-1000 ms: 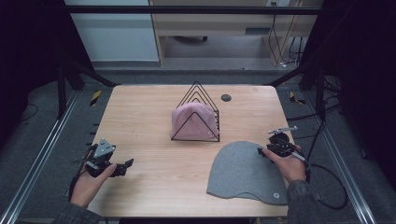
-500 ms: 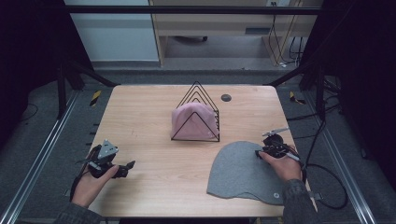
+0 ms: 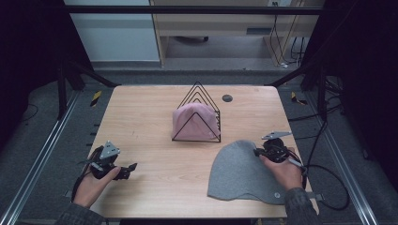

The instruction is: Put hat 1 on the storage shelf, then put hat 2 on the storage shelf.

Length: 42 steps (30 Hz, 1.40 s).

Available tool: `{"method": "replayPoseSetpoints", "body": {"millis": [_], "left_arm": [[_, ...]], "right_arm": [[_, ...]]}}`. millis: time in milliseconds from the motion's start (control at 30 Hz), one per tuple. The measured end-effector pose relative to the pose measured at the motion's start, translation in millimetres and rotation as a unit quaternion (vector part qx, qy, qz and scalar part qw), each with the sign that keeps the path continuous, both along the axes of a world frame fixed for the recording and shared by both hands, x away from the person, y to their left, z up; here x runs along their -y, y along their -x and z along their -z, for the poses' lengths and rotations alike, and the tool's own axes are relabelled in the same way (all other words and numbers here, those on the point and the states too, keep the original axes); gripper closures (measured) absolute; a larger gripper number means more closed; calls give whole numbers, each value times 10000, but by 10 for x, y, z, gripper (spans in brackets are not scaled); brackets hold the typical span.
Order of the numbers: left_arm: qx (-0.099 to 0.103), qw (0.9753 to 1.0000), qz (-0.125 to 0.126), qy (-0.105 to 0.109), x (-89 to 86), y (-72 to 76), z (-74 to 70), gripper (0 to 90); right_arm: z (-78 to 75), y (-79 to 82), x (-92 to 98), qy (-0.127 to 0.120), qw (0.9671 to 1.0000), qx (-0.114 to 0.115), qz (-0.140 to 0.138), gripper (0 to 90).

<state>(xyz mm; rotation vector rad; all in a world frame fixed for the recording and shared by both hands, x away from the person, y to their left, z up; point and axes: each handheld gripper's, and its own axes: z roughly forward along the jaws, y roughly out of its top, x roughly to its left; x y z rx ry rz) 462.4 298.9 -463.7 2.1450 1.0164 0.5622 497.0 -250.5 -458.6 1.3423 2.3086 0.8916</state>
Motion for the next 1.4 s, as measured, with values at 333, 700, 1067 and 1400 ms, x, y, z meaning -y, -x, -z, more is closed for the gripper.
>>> {"method": "replayPoseSetpoints", "body": {"millis": [333,700,1067,1400], "left_arm": [[-141,9995,231,147,71,3,20,56],[-222,9988,350,277,88,6,12,56],[-127,9962,688,517,146,65,-50,57],[-57,9927,1046,593,233,116,-81,57]], "right_arm": [[-686,429,-550,-330,9881,1185,-920,861],[-1096,567,-966,-385,9730,1574,-1646,862],[-1689,627,-1375,-557,9536,2001,-2180,861],[-1836,564,-1608,-486,9490,2080,-2320,861]]}}
